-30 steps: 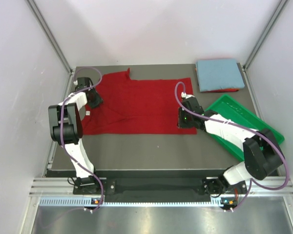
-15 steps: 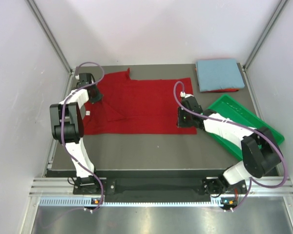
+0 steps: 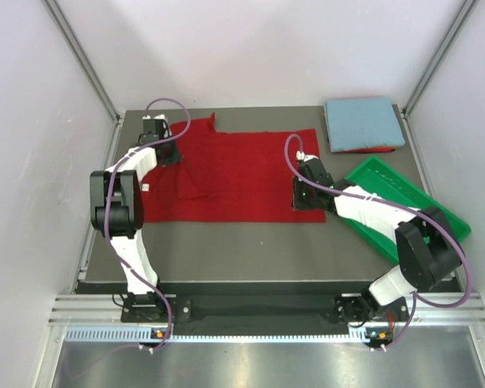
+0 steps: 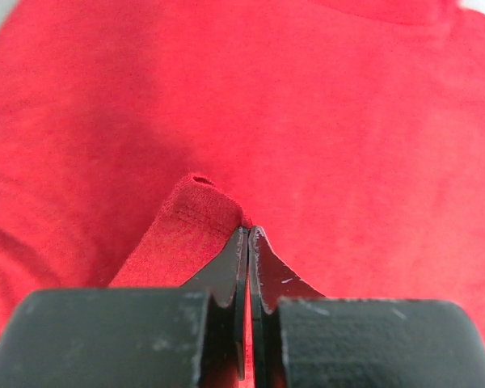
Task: Fold and stack the t-shirts
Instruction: Fold the tshirt
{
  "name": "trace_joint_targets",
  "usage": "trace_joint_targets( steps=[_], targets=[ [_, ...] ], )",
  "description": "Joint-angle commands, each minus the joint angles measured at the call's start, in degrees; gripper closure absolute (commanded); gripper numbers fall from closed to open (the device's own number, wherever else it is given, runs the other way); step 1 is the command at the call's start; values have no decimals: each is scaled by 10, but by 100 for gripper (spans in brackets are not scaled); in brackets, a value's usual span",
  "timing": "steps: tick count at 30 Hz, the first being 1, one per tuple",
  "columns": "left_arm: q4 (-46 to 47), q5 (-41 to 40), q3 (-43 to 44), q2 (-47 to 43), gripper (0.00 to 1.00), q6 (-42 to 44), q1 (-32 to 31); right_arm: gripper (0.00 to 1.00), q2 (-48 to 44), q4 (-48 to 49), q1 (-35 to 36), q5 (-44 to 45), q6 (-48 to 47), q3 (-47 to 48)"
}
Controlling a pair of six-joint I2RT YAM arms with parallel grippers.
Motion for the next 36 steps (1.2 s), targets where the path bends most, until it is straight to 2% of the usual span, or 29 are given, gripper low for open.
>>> trace_joint_targets(
  steps=[1,4,15,24,25,26,30,31,34,36],
  targets=[
    [52,15,21,-12,100,39,-8,78,3,20,6,7,-8,25],
    [54,4,26,-11,100,44,-28,78,3,19,4,8,-8,24],
    [52,1,38,3,100,49,-31,78,-4,18,0,9,-9,21],
    [3,-44,86,32,100,43,-31,78,-6,16,0,8,-10,24],
    [-5,-46,92,34,95,38,-31,78,-5,14,0,9,-8,24],
    [-13,-46,99,37,81,37,-31,78,-6,10,0,8,-8,26],
    [-81,-90,133,25,68,18,-31,77,-17,2,0,7,-3,29],
    [-105,-129,132,18,67,5,-30,77,-23,2,0,6,-1,28],
    [-166,-174,124,-15,67,-16,-24,76,-20,5,6,-3,-2,44],
    [-181,-179,87,-51,67,-33,-14,75,-15,8,15,-2,-3,59]
  ],
)
